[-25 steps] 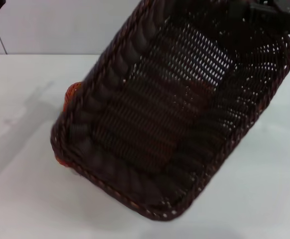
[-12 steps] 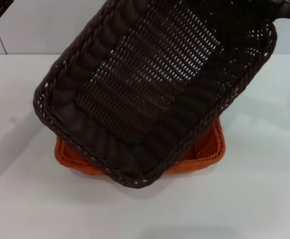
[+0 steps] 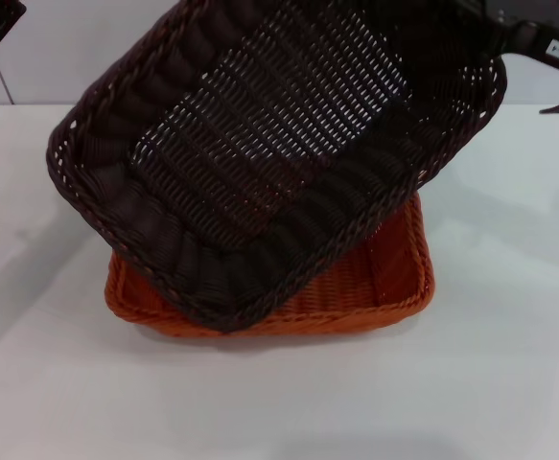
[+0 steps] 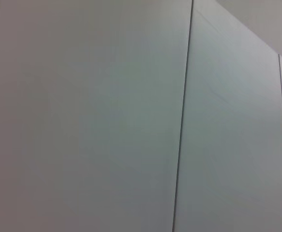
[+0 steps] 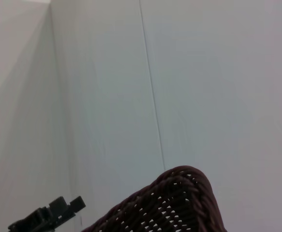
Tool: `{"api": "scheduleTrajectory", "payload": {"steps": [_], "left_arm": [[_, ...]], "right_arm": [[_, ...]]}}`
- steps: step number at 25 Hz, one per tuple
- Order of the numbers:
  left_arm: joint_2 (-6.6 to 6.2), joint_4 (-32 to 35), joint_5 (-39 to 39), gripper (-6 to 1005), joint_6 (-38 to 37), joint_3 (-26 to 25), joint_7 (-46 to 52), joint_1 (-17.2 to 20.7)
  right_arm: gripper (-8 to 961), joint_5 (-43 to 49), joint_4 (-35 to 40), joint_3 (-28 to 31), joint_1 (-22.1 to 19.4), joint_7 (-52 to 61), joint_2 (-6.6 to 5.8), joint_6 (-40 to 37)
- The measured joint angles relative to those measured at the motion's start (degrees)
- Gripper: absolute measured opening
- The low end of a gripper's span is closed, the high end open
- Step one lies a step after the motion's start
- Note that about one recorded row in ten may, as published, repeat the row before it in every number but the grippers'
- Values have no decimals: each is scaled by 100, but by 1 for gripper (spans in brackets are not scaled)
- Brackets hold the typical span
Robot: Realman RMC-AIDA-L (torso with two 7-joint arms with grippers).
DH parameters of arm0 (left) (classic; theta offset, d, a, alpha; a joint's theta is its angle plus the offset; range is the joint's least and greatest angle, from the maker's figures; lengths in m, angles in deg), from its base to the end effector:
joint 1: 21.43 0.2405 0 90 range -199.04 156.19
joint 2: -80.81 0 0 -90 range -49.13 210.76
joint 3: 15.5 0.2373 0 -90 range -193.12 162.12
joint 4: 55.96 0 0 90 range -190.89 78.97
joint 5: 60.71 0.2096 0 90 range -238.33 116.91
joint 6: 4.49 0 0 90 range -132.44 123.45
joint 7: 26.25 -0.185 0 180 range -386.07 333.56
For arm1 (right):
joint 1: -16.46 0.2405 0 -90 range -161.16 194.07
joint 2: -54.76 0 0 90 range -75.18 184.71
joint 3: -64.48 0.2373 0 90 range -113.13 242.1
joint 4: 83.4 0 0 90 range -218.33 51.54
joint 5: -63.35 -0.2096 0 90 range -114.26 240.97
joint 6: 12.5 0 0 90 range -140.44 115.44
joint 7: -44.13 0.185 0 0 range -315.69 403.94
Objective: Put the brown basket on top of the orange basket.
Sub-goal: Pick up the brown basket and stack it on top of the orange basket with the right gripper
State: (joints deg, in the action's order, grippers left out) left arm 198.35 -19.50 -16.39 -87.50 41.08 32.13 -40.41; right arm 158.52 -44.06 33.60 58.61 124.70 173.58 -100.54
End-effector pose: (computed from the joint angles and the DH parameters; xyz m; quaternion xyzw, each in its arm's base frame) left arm -0.2128 0.3629 0.1046 -0.7125 -0.1303 -0.5463 0.4207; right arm 0.1250 0.4121 0.0509 -0.8632 0.1298 0.4377 0.2155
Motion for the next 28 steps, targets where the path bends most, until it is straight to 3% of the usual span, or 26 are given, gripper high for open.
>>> {"api": "scheduleTrajectory", "payload": {"steps": [28], "left_arm": [[-1, 1, -3, 827, 10, 28, 78, 35]], "right_arm": [[182, -830, -985, -147, -498, -2434, 40, -218]]}}
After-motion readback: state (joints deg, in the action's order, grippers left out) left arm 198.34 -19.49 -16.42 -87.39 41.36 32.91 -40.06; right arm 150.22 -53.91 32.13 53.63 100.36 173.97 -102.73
